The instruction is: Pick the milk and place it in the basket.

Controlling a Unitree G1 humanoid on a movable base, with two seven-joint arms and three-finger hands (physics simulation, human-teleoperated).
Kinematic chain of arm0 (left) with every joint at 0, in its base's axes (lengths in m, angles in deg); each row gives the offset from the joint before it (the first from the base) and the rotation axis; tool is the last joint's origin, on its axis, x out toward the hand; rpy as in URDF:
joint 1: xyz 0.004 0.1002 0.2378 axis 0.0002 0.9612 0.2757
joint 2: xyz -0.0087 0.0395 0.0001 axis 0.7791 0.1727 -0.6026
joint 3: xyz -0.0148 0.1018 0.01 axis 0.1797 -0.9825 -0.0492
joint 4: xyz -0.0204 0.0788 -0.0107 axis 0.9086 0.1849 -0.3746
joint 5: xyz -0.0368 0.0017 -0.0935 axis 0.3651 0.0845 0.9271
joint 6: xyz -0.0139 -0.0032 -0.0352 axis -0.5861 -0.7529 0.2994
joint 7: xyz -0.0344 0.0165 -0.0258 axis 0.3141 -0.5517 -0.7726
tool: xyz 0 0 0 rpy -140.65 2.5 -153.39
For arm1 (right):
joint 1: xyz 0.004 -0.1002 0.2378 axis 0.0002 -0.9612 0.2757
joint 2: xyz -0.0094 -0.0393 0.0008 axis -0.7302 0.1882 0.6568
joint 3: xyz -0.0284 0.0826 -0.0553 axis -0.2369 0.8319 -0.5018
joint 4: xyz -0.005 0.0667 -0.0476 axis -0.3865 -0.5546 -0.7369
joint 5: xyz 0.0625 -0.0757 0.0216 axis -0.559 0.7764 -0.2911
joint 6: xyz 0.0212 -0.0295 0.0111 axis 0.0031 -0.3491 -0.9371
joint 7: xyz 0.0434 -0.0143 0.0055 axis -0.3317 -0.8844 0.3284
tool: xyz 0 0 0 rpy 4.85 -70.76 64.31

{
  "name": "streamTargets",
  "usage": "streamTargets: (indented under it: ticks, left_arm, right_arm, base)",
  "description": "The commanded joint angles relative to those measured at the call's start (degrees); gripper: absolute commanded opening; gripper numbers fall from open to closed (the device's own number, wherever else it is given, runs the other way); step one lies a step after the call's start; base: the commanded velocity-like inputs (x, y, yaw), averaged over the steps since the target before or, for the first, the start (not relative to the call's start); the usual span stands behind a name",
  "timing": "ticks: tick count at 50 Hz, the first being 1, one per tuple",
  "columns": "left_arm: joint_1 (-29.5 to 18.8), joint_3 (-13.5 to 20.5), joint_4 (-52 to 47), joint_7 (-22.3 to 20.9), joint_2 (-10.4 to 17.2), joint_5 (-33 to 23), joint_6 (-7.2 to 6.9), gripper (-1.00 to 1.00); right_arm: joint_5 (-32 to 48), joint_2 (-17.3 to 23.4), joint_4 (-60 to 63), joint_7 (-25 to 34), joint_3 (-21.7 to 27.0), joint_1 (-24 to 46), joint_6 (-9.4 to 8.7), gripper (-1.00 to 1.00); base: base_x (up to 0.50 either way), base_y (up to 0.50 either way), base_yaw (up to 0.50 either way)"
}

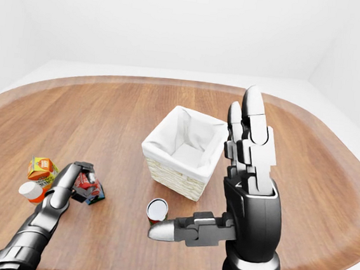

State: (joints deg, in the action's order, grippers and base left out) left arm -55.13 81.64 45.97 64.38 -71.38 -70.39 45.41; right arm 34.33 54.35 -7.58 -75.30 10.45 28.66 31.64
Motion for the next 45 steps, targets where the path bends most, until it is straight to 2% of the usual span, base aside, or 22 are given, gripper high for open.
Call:
streamTargets:
  ticks: [1,4,5,7,14,18,21,25,26,28,30,35,40,45]
  left_arm:
    - [1.9,-1.8,9.1,1.9,0.2,-1.5,0.0,-1.0]
    - [2.6,-1.1,4.6,-0.5,0.2,-0.7,0.0,-1.0]
    - [3.9,0.1,-0.9,-2.9,-0.1,0.9,0.0,-1.0]
    - [4.7,1.0,-5.2,-4.4,-0.4,1.3,0.0,-1.0]
    - [4.8,3.1,-14.0,-7.9,-0.7,2.6,0.0,-1.0]
    - [4.3,4.2,-22.8,-12.6,-0.9,3.0,0.0,-1.0]
    - [3.7,4.4,-29.2,-15.4,-1.0,1.6,-2.26,-1.0]
    - [1.8,5.3,-33.2,-18.1,-0.6,1.7,-6.11,-1.0]
    - [1.8,5.3,-33.3,-18.2,-0.6,1.6,-6.2,-1.0]
    - [1.0,5.5,-36.3,-20.4,-0.3,1.5,-8.65,-1.0]
    - [0.4,5.7,-37.9,-21.4,-0.2,1.5,-10.0,-1.0]
    - [-0.9,5.2,-40.3,-23.4,0.0,0.5,-10.0,-1.0]
    - [-2.6,5.1,-35.8,-21.8,0.3,1.1,-10.0,-1.0]
    - [-2.0,5.2,-37.2,-23.1,0.3,1.6,-10.0,-1.0]
  right_arm:
    - [0.2,0.0,0.0,-0.2,-0.6,-0.3,0.0,1.0]
    - [0.3,0.1,0.0,-0.2,-0.9,-0.5,0.0,1.0]
    - [0.3,0.2,0.0,-0.3,-0.9,-0.5,0.0,1.0]
    - [0.5,0.2,0.0,-0.3,-1.2,-0.4,0.0,1.0]
    - [0.4,0.6,0.0,-0.6,-1.2,-0.1,0.0,1.0]
    - [0.1,0.5,0.0,-0.4,-0.8,-0.3,0.0,1.0]
    - [0.3,0.4,0.0,-0.5,-0.9,-0.1,0.0,1.0]
    - [1.1,0.8,0.0,-0.7,-2.2,-0.7,0.0,1.0]
    - [1.1,0.8,0.0,-0.7,-2.2,-0.7,0.0,1.0]
    - [0.7,0.9,0.0,-0.5,-1.3,0.0,0.0,1.0]
    - [0.6,0.8,0.0,-0.6,-1.3,-0.1,0.0,1.0]
    - [0.7,0.8,0.0,-0.5,-1.4,-0.4,0.0,1.0]
    - [0.5,0.7,0.0,-0.4,-1.0,-0.1,0.0,1.0]
    - [0.8,1.0,0.0,-0.8,-1.9,-0.3,0.0,1.0]
  base:
    - [0.0,0.0,0.0]
    - [0.0,0.0,0.0]
    - [0.0,0.0,0.0]
    - [0.0,0.0,0.0]
    - [0.0,0.0,0.0]
    - [0.0,0.0,0.0]
    - [0.0,0.0,0.0]
    - [0.0,0.0,0.0]
    - [0.0,0.0,0.0]
    - [0.0,0.0,0.0]
    - [0.0,0.0,0.0]
    - [0.0,0.0,0.0]
    - [0.0,0.0,0.0]
    - [0.0,0.0,0.0]
